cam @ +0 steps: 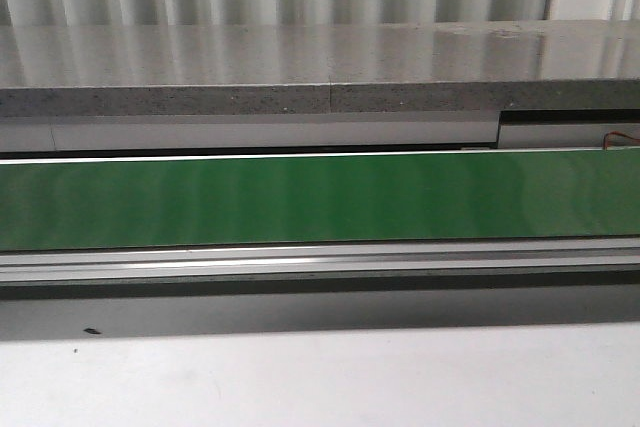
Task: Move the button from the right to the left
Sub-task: 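Carry the button to the blue tray and release it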
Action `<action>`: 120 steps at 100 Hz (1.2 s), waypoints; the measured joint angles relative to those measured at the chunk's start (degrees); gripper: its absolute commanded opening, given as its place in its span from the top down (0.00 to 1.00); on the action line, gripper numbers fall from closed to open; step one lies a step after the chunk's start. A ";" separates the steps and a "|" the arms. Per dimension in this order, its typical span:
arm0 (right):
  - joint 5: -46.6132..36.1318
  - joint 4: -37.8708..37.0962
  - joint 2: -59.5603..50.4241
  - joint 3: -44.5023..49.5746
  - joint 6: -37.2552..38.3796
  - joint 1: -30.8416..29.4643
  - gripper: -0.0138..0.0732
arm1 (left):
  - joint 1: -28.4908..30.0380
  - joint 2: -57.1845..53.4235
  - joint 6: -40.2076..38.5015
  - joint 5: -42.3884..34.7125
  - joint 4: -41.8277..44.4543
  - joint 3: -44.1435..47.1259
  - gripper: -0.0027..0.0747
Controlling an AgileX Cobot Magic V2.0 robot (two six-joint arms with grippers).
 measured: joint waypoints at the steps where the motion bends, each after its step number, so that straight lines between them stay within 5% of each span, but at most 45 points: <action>1: 0.00 0.00 0.00 0.00 0.00 0.00 0.92 | 0.11 0.24 0.00 0.00 0.00 -0.02 0.99; 39: 0.00 0.00 0.00 0.00 0.00 0.00 0.92 | 1.60 7.95 2.43 -0.55 -0.04 0.68 0.95; 62: 0.00 0.00 0.00 0.00 0.00 0.00 0.92 | 1.60 8.49 2.66 -0.68 -0.04 0.68 0.50; 73: 0.00 0.00 0.00 0.00 0.00 0.00 0.92 | 1.60 8.49 2.66 -0.68 -0.04 0.68 0.38; 120: 0.00 0.00 0.00 0.00 0.00 0.00 0.92 | 1.60 5.80 2.66 -0.68 -0.68 0.68 0.46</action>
